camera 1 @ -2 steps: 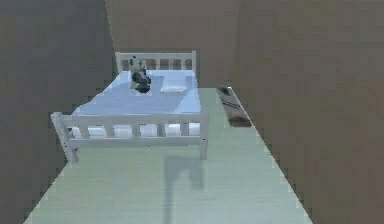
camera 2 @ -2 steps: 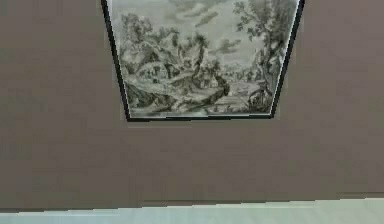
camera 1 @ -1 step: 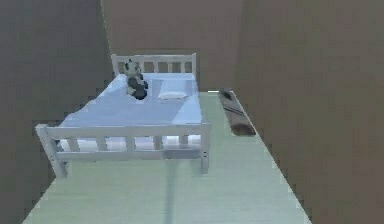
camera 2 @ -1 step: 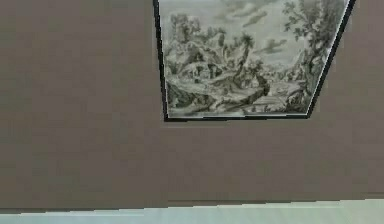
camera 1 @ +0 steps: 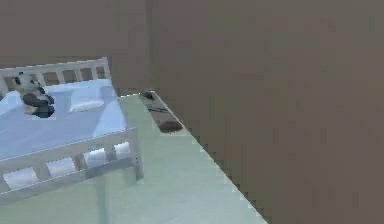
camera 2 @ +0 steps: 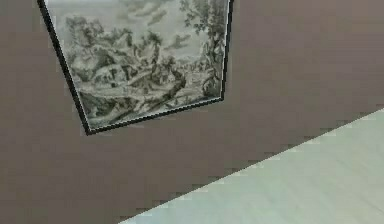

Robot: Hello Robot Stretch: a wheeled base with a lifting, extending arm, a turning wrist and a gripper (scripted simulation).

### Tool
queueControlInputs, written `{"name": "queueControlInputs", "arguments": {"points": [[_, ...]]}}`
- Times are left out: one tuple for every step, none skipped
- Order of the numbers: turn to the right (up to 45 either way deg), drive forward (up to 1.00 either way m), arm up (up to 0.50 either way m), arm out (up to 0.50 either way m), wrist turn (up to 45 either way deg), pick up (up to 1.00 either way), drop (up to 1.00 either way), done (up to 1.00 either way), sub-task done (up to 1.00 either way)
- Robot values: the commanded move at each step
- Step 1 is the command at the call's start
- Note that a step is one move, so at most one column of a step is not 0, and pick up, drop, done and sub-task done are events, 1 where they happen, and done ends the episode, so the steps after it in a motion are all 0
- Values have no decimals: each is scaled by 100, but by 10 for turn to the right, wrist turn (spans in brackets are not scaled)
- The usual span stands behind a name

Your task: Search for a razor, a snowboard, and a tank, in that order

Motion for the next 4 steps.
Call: {"name": "queueControlInputs", "arguments": {"points": [[0, 90, 0, 0, 0, 0, 0, 0, 0], [450, 0, 0, 0, 0, 0, 0, 0, 0], [240, 0, 0, 0, 0, 0, 0, 0, 0], [0, 5, 0, 0, 0, 0, 0, 0, 0]]}}
